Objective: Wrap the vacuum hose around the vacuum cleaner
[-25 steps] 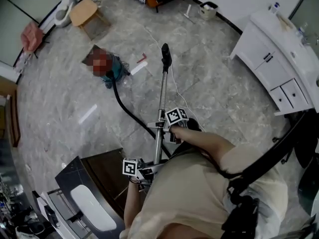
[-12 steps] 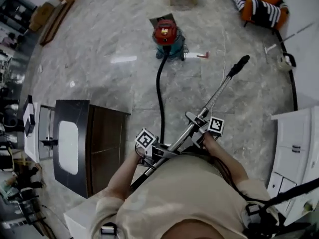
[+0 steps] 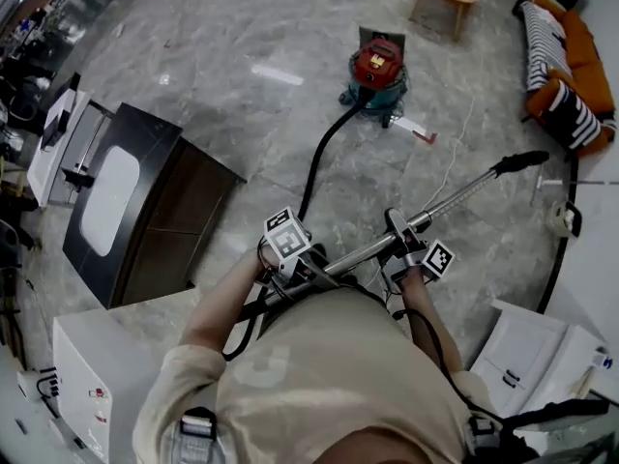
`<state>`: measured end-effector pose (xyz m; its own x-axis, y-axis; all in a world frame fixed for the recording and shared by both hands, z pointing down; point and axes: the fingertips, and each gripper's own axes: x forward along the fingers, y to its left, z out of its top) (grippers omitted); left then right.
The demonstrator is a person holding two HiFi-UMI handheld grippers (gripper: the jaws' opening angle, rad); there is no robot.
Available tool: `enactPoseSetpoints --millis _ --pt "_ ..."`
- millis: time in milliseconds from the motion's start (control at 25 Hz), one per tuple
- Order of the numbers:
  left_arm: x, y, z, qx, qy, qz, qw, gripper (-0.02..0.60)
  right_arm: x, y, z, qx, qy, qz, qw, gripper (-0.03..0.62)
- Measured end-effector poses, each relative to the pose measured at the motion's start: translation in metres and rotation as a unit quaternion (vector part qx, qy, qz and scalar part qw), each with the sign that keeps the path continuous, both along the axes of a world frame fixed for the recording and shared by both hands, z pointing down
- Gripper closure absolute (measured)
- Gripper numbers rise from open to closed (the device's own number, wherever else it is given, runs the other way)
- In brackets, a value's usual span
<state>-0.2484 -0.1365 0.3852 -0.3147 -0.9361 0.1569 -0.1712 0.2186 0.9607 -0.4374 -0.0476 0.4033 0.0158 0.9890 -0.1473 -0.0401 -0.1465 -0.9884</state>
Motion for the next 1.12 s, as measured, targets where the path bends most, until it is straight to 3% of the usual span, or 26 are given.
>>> enactPoseSetpoints --millis 160,320,440,520,600,720,800,880,960,1120 --pt "-0.035 0.025 0.005 -0.071 -0.052 -0.012 0.9961 0.328 -0.040 0.012 -0.023 -0.029 -0.006 0.017 0.999 0.499" --pt "-0.076 0.050 -0.004 -0.117 -0.101 -0.009 0.9880 0.328 -0.082 0.031 -0.045 -0.034 -0.040 0.025 0.998 0.510" --pt "-0.109 0.068 -0.015 -0.161 -0.147 0.002 0.9760 0.328 -0.116 0.041 -0.061 -0.019 -0.067 0.045 0.997 0.510" --pt "-0.124 0.083 -0.021 -0.211 -0.172 0.007 0.9624 0.328 -0.133 0.049 -0.072 -0.012 -0.086 0.055 0.995 0.510" --pt "-0.143 0.105 -0.030 -0.279 -0.206 0.005 0.9379 0.328 -0.150 0.058 -0.082 -0.014 -0.106 0.061 0.992 0.510" --pt "-0.183 0.138 -0.050 -0.395 -0.269 -0.039 0.8775 0.328 -0.180 0.074 -0.099 -0.011 -0.130 0.068 0.989 0.510" --pt "-0.194 0.142 -0.049 -0.448 -0.266 -0.051 0.8519 0.328 -0.202 0.081 -0.108 -0.001 -0.147 0.072 0.987 0.510" --pt "-0.208 0.156 -0.043 -0.486 -0.256 -0.077 0.8323 0.347 -0.222 0.096 -0.116 0.001 -0.162 0.071 0.984 0.510" --pt "-0.220 0.177 -0.034 -0.513 -0.232 -0.100 0.8201 0.348 -0.241 0.115 -0.127 -0.007 -0.179 0.064 0.982 0.510" --pt "-0.243 0.215 -0.013 -0.586 -0.178 -0.102 0.7837 0.399 -0.276 0.156 -0.142 -0.041 -0.200 0.025 0.979 0.513"
